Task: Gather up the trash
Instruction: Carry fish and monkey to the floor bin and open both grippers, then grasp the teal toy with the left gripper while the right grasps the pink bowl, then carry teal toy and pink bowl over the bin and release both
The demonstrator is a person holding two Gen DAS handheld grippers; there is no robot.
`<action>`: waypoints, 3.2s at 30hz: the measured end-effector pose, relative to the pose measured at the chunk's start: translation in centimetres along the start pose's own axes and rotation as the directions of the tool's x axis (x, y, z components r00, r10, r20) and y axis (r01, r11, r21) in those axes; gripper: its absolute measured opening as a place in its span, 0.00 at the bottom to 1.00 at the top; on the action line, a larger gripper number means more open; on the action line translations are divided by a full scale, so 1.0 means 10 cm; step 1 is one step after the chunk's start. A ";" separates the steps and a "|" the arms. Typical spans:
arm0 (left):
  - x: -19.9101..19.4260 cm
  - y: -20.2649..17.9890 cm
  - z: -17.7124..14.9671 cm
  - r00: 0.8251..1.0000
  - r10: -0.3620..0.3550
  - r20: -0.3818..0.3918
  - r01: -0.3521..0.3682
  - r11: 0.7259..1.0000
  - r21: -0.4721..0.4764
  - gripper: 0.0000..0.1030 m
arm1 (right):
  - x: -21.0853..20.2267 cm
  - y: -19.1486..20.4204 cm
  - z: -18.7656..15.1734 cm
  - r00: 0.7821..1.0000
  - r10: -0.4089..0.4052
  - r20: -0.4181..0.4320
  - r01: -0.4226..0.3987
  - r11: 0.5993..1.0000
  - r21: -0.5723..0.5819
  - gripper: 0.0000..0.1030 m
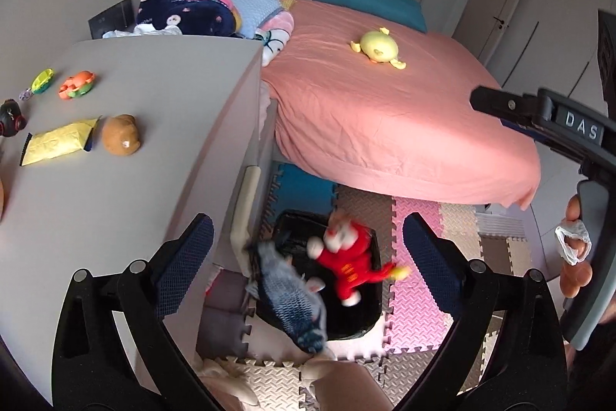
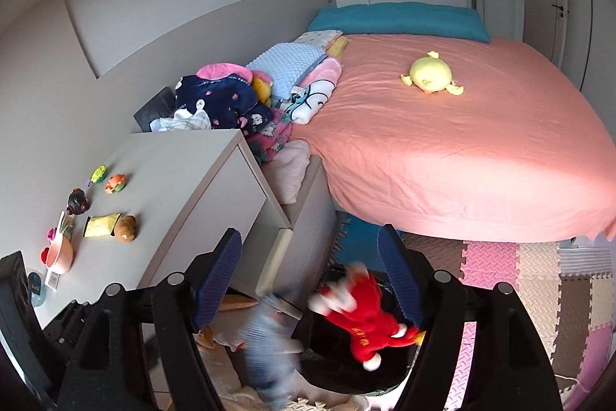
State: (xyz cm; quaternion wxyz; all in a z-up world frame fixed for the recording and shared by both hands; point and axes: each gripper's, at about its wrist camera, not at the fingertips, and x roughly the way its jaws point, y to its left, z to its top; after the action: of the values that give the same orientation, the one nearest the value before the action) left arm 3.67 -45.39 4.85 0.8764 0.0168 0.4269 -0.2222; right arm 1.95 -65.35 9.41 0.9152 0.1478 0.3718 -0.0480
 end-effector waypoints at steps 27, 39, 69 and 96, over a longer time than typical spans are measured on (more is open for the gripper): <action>-1.37 2.17 -0.44 0.938 0.328 0.114 -0.287 0.917 -0.276 0.93 | 0.46 2.61 -0.31 0.968 0.211 -0.137 -0.245 0.915 -0.319 0.72; -2.11 3.36 -0.82 0.856 0.507 0.102 -0.413 0.789 -0.455 0.93 | 0.74 3.85 -0.58 0.922 0.300 -0.246 -0.377 0.838 -0.395 0.72; -1.70 4.54 -1.30 0.892 0.447 -0.070 -0.403 0.715 -0.571 0.57 | 1.45 4.71 -0.93 0.916 0.171 -0.363 -0.303 0.888 -0.347 0.09; -2.19 3.06 -0.66 0.904 0.394 0.169 -0.304 0.867 -0.394 0.50 | 0.54 3.37 -0.33 0.940 0.261 -0.220 -0.310 0.922 -0.233 0.09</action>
State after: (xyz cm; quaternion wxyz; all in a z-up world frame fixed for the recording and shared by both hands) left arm -0.57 -8.21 12.29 0.9359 -0.0931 0.3389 0.0223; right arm 10.30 -32.16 11.31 0.8854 0.0812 0.4324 0.1501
